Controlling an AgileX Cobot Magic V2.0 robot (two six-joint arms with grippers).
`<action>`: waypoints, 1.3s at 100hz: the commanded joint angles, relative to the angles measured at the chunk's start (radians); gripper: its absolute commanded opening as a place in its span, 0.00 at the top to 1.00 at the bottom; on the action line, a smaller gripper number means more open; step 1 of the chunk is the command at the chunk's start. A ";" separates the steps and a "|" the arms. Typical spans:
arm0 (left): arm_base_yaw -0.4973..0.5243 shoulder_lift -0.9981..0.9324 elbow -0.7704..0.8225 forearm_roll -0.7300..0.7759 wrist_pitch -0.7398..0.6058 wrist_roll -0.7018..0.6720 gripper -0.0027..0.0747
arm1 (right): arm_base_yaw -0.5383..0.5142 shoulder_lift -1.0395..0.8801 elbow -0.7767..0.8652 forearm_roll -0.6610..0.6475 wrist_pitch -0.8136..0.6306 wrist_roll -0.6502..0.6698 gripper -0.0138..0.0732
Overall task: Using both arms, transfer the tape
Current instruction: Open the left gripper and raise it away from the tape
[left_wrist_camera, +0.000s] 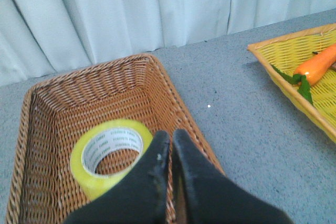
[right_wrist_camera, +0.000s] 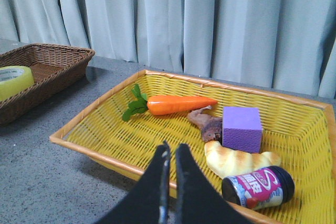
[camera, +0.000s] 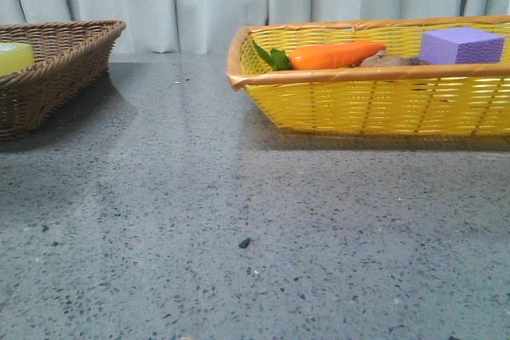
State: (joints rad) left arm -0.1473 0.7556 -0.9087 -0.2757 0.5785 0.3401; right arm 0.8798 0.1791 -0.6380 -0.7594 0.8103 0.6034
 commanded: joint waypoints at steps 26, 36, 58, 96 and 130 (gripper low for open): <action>0.002 -0.350 0.322 -0.039 -0.277 -0.002 0.99 | -0.002 -0.034 0.036 -0.072 -0.038 0.001 0.93; 0.002 -0.422 0.383 -0.039 -0.292 -0.002 0.99 | -0.002 -0.034 0.040 -0.072 -0.038 0.001 0.93; 0.002 -0.506 0.463 -0.039 -0.285 -0.002 0.99 | -0.002 -0.034 0.040 -0.069 -0.038 0.001 0.93; 0.002 -0.505 0.512 -0.039 -0.276 -0.002 0.99 | -0.002 -0.034 0.040 -0.069 -0.038 0.001 0.93; 0.002 -0.505 0.524 -0.039 -0.271 -0.002 0.99 | -0.002 -0.034 0.040 -0.069 -0.038 0.001 0.93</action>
State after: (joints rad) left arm -0.1473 0.2391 -0.3613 -0.2963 0.3793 0.3401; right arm 0.8798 0.1293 -0.5759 -0.7792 0.8266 0.6073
